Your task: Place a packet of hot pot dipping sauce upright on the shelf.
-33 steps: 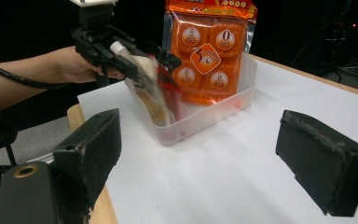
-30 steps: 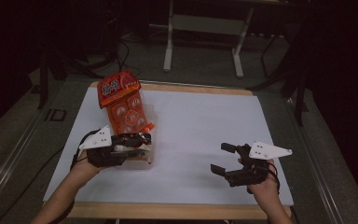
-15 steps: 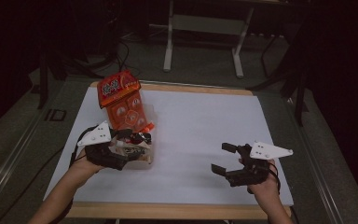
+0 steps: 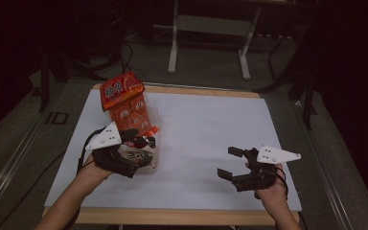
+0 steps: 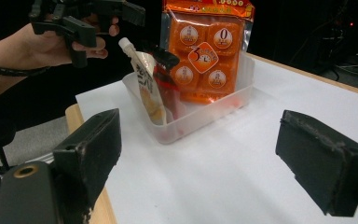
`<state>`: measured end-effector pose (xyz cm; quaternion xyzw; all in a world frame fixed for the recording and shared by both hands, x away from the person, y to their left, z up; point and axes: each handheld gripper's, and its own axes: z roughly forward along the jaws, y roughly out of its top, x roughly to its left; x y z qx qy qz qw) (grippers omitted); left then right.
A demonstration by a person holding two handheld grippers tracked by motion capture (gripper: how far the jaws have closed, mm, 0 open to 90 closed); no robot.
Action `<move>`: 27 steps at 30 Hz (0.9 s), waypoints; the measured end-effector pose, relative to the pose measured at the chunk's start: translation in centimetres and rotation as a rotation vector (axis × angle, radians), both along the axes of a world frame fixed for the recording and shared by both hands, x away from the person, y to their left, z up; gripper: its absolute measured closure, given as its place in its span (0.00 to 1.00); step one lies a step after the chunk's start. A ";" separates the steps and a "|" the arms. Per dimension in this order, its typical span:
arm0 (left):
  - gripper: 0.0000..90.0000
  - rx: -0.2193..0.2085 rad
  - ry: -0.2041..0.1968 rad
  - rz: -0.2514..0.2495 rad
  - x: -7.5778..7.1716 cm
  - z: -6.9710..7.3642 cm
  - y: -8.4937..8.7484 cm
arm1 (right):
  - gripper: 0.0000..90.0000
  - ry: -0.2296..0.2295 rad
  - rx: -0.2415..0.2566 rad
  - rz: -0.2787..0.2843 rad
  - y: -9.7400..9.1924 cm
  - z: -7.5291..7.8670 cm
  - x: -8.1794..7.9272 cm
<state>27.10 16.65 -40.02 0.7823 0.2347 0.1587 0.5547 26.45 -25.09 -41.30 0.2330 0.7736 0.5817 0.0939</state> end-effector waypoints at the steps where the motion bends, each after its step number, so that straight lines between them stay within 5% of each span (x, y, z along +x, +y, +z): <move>1: 0.02 -0.002 -0.001 -0.006 -0.1 0.1 -0.2 | 0.16 0.000 0.000 0.000 0.0 0.0 0.0; 12: 0.01 -0.017 -0.015 -0.055 -1.2 0.6 -3.2 | 0.16 -0.007 -0.007 -0.004 0.0 0.2 -0.2; 27: 0.01 -0.026 -0.016 -0.083 -2.4 -0.1 -5.0 | 0.16 0.004 -0.019 -0.006 0.0 -0.5 -0.4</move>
